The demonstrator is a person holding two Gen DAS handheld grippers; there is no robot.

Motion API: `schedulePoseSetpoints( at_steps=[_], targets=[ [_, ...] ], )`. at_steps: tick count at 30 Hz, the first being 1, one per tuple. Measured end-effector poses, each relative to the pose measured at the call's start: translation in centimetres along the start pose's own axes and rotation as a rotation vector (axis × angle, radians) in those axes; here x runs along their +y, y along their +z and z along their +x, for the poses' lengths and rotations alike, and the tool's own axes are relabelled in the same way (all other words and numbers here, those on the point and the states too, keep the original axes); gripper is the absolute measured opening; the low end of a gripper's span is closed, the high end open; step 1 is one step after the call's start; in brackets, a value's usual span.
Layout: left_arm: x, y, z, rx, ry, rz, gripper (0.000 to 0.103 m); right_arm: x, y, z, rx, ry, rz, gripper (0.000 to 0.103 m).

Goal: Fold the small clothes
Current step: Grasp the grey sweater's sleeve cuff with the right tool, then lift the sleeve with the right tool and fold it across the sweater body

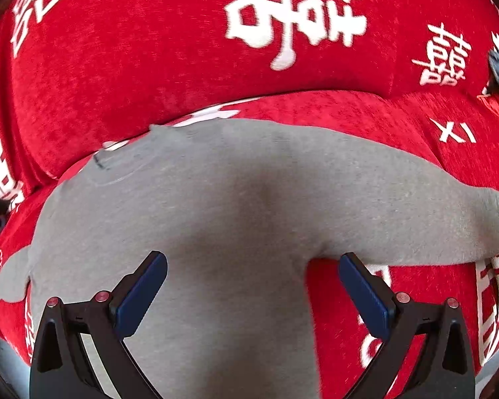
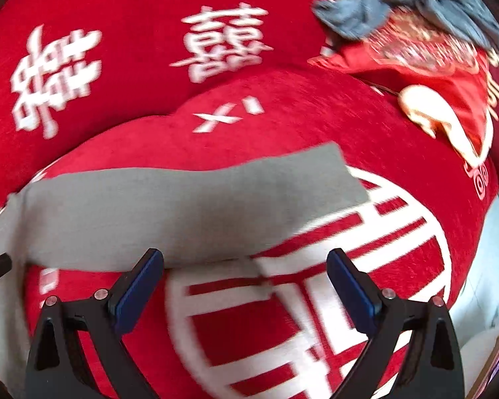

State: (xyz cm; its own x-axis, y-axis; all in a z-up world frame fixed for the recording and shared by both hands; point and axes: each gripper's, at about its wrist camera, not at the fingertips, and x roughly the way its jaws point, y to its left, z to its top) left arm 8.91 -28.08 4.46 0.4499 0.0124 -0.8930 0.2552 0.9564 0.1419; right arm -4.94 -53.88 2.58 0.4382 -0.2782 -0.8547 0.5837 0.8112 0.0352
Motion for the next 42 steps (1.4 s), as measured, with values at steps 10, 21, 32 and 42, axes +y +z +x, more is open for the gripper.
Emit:
schedulePoseSetpoints(
  at_steps=[10, 21, 32, 42],
  targets=[
    [-1.8, 1.0, 2.4, 0.009, 0.002, 0.032, 0.103, -2.6, 1.5, 4.1, -0.009, -0.056, 0.058, 0.099],
    [0.2, 3.0, 3.7, -0.002, 0.003, -0.034, 0.103, -3.1, 3.5, 5.0, -0.085, 0.013, 0.084, 0.008],
    [0.9, 3.0, 5.5, 0.046, 0.021, -0.024, 0.103, -5.2, 2.6, 0.0, -0.218, 0.102, 0.187, 0.007],
    [4.9, -1.2, 0.4, -0.09, -0.022, -0.032, 0.103, -2.2, 2.9, -4.3, -0.264, 0.106, 0.136, 0.007]
  ],
)
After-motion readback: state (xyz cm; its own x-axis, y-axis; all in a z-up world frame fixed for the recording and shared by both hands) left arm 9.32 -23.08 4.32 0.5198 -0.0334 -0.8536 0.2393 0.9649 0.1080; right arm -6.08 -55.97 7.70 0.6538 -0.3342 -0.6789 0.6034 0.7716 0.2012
